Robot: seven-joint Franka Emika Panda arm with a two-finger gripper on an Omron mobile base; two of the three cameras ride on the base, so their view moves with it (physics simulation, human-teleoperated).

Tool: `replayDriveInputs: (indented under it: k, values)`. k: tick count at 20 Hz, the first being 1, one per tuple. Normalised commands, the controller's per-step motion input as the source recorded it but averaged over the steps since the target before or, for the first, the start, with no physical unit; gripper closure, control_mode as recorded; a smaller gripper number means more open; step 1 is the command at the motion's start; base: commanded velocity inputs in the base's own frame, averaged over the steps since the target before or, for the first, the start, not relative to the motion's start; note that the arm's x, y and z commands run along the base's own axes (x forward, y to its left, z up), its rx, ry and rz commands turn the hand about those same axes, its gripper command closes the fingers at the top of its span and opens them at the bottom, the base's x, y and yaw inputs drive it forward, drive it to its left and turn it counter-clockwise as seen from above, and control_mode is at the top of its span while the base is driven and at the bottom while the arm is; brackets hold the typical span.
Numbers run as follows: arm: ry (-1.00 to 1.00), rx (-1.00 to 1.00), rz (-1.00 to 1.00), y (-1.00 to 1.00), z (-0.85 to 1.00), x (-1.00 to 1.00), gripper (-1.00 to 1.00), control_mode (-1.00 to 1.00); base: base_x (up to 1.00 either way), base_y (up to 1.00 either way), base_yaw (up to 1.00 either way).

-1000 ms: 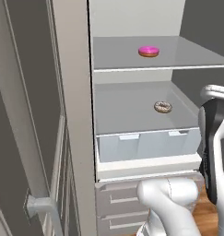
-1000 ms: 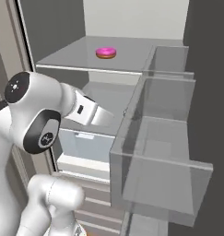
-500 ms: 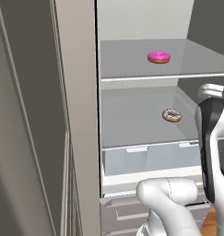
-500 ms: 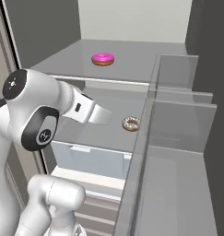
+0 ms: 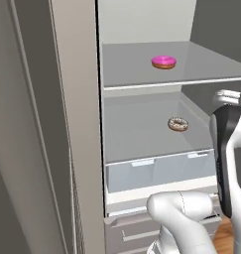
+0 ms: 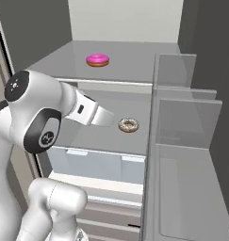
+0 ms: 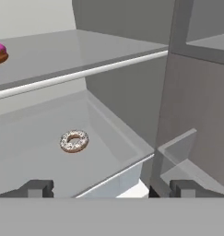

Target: Take the donuts from the fridge and place them on the empty tray on the dining counter.

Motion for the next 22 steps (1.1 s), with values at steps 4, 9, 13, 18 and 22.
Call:
replayDriveInputs:
  k: [4, 9, 13, 18, 22]
  values:
    - [0.0, 0.0, 0.0, 0.0, 0.0, 0.0, -1.0, 1.0, 0.15, -0.2, -0.08]
    - [0.02, 0.07, 0.0, -0.04, 0.05, 0.02, -1.0, -1.0, 0.02, -0.12, 0.0]
    - [-0.02, 0.15, 0.09, 0.0, 0.29, -0.01, -1.0, -1.0, 0.0, 0.0, 0.0]
    - [-0.09, 0.0, 0.09, 0.31, 0.48, 0.0, -1.0, -1.0, 0.0, 0.0, 0.0]
    - [-0.09, -0.03, 0.06, 0.34, 0.53, -0.01, -1.0, -1.0, 0.0, 0.0, 0.0]
